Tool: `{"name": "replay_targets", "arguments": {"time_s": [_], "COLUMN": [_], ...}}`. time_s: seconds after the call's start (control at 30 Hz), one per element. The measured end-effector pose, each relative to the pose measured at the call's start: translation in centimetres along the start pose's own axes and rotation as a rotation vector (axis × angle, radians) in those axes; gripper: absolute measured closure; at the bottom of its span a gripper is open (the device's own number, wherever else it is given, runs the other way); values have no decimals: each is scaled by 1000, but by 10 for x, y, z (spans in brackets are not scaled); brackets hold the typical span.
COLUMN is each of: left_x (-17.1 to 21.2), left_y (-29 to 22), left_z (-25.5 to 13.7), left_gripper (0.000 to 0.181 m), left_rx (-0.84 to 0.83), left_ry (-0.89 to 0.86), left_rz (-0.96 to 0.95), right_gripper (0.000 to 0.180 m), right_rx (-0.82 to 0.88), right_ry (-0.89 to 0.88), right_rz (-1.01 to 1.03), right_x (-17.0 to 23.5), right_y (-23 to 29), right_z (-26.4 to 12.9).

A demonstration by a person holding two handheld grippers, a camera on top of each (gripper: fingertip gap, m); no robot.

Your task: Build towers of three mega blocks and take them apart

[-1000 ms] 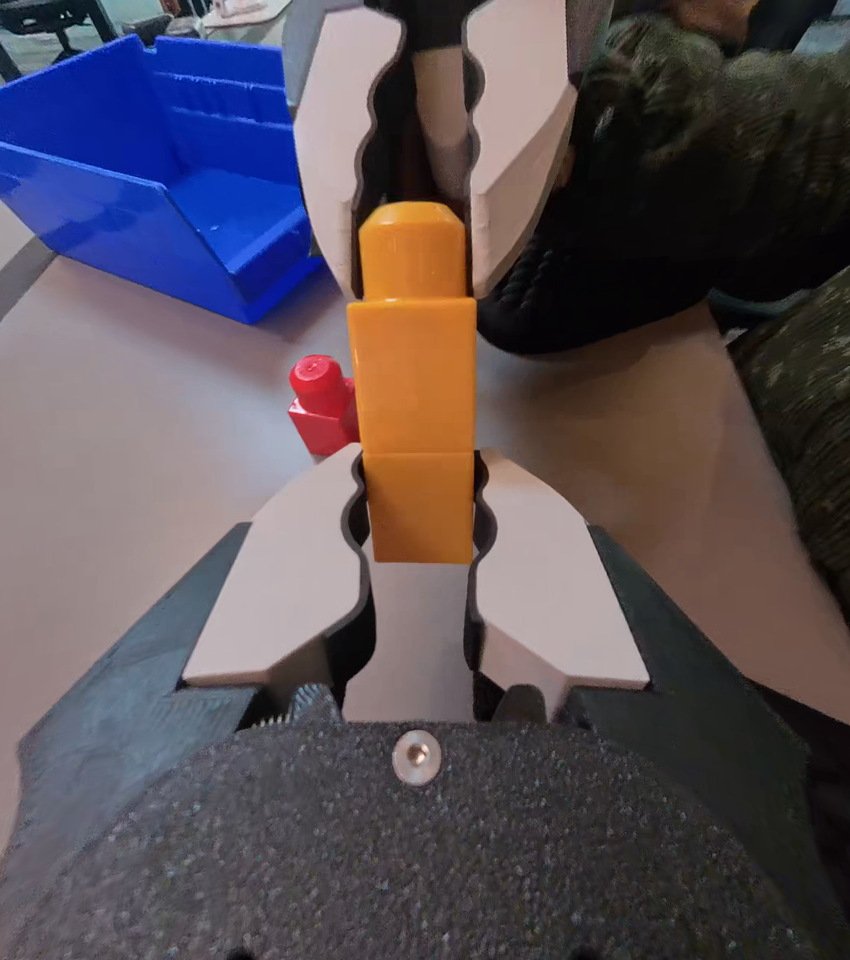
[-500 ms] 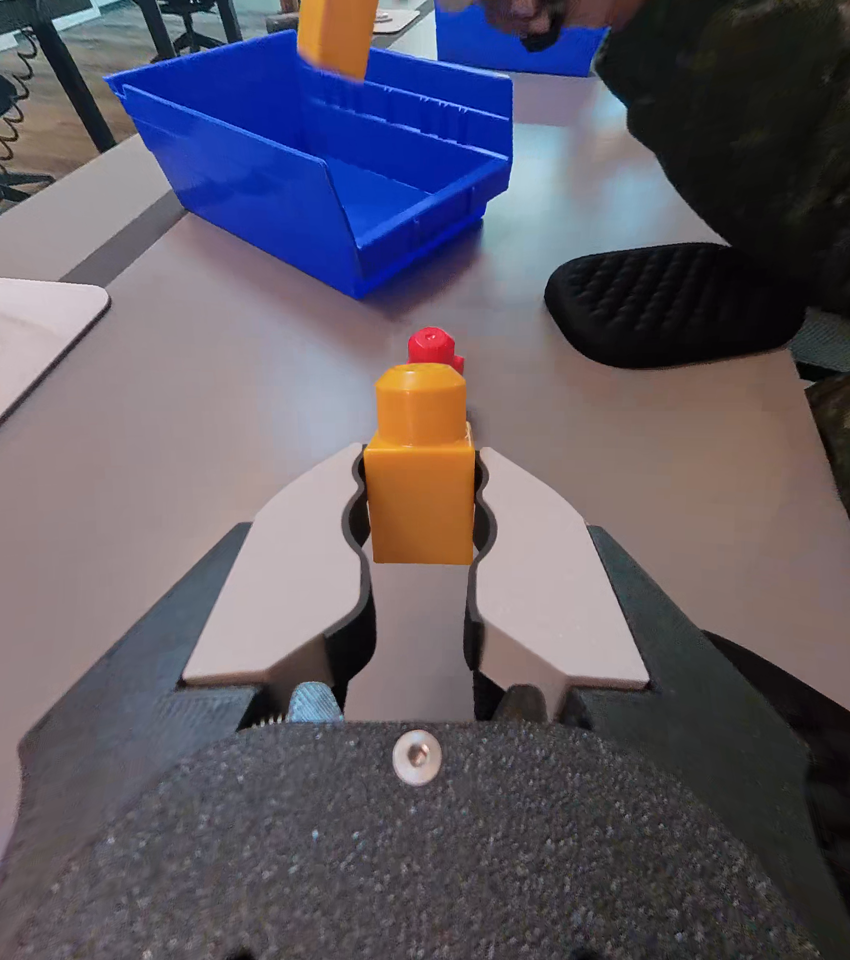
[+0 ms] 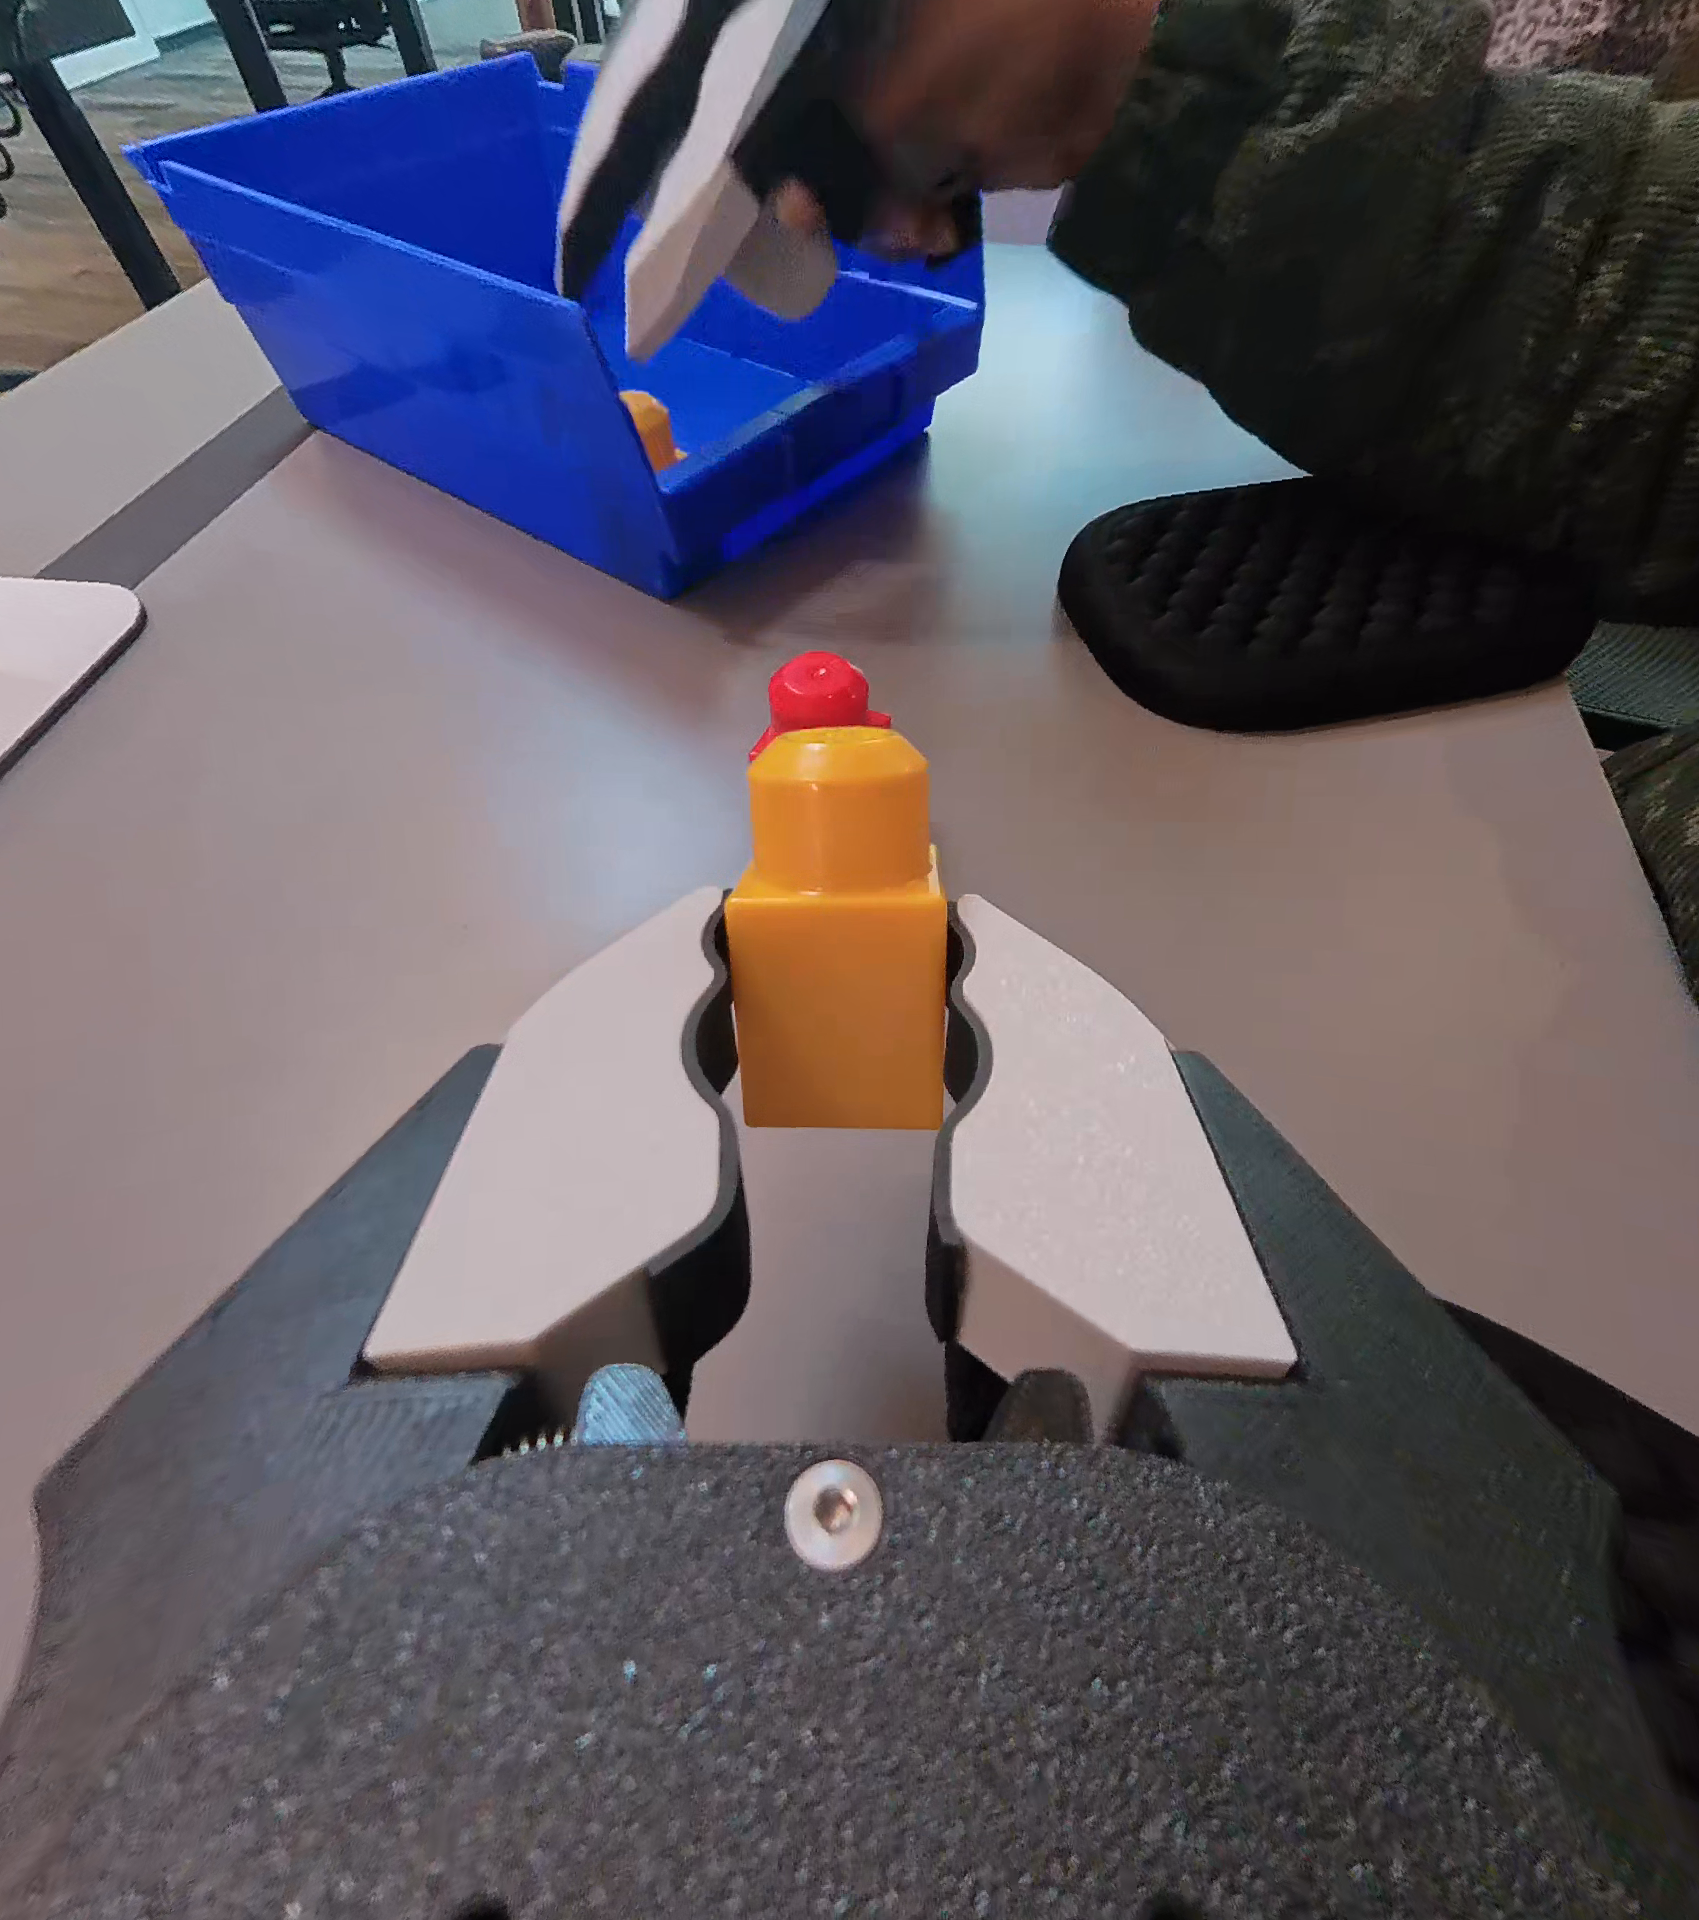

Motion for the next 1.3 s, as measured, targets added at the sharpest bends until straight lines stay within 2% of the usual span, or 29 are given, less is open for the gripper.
{"name": "replay_targets", "arguments": {"time_s": [0.07,0.13,0.2,0.27,0.3,0.33,0.37,0.43,0.5,0.53,0.57,0.63,0.7,0.73,0.87,1.03,1.1,1.2,1.3], "left_x": [-3,-8,-14,-19,-22,-24,-23,-24,-23,-22,-20,-18,-16,-16,-13,-10,-8,-7,-6], "left_y": [-4,-9,-17,-25,-28,-31,-32,-28,-18,-14,-11,-7,-9,-10,-13,-11,-12,-13,-13], "left_z": [3,8,12,15,17,18,18,16,12,9,8,8,12,13,16,18,20,21,22], "left_gripper": [144,144,144,144,144,144,143,143,140,141,144,147,147,147,147,148,147,147,147], "left_rx": [14,29,38,32,29,31,27,-31,-72,-87,-96,-102,-100,-101,-99,-83,-76,-76,-71], "left_ry": [-10,-29,-51,-65,-77,-81,-63,-104,-93,-95,-102,-96,-80,-70,-42,-38,-24,-16,-16], "left_rz": [10,21,47,79,90,101,117,112,69,52,36,15,27,40,75,49,50,62,49], "right_gripper": [133,132,125,119,125,149,151,151,151,151,151,151,151,151,151,151,151,134,127], "right_rx": [-90,-262,-423,-511,-546,-569,-576,-555,-539,-461,-340,-27,247,298,230,78,42,73,48], "right_ry": [-107,-162,-135,-95,-74,-58,-54,-74,-166,-225,-268,-240,-114,-23,203,344,335,229,91], "right_rz": [-133,-271,-366,-434,-449,-462,-470,-473,-399,-360,-329,-266,-212,-181,-76,-75,-58,-76,-205], "right_x": [-13,-17,-8,5,11,15,17,11,-7,-18,-26,-33,-28,-21,4,29,30,22,3], "right_y": [38,93,145,185,199,209,213,208,190,171,148,92,39,19,-21,-24,-25,-21,15], "right_z": [-21,-33,-27,-11,-3,4,7,0,-24,-39,-52,-69,-72,-68,-29,2,2,-8,-25]}}
Point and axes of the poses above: each gripper's, where its closed fingertips meet, z out along the fingers, x out of its underside, y = z × x across the jaws, the point moved 7 cm from there along -z, back along the fingers, and after that the axes turned 12 degrees about z, right-handed, at the moved point
